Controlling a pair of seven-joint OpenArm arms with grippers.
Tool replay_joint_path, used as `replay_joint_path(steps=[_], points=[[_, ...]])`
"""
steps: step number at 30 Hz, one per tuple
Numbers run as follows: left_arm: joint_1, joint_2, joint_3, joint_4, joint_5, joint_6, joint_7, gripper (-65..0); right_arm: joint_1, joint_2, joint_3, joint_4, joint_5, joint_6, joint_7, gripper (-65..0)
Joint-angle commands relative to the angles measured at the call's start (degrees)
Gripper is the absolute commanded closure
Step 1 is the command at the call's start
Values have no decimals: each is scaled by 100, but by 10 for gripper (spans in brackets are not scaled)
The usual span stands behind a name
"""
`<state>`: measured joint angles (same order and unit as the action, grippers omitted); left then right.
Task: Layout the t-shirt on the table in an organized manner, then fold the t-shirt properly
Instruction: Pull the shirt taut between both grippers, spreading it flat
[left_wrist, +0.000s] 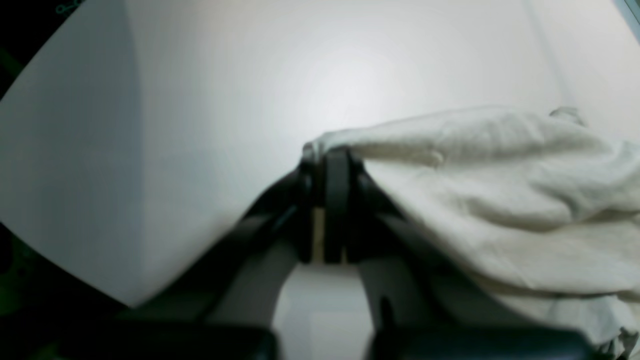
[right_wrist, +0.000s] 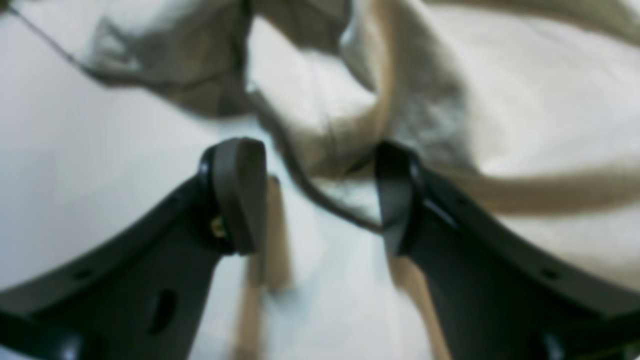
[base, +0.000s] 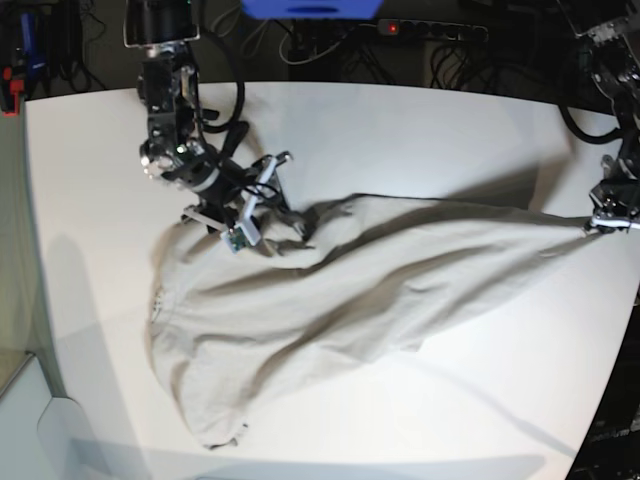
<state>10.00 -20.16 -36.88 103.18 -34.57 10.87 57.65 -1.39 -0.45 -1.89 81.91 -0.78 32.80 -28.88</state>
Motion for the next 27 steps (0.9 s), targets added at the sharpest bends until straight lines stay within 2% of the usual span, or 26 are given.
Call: replay_joint_path(steps=[1,6,10,15,18,20,24,27], points=[[-29,-107,-52,104,-3,25,-99,-6,178,14,9,-72,56,57,44,-258],[-20,-107,-52,104,-3,25,-99,-6,486,49,18,-283,38,65,0,-8],[-20,-142,-52,104,-3,25,-99,-6,425,322,26,693,38,57,-175,-3],[-55,-151,-61,104,-3,25,-99,-6,345,682,-9,2257,47,92,-1028,0],[-64,-151,-307,201,-29,25,-99,-6,345,867,0,3005,47,408,-1582,0],[-72,-151,-483,395,-38,25,-99,-6,345,1016,9,3295,47,720,-1995,0],[-301,-160,-545,693,-3,25,-64,-6,266,1271,9,3409,47,720,-2698,0],[-327,-274,-545,737,-3,25,-64,-6,-24,1447,-9,3409,47,720,-2883,0]])
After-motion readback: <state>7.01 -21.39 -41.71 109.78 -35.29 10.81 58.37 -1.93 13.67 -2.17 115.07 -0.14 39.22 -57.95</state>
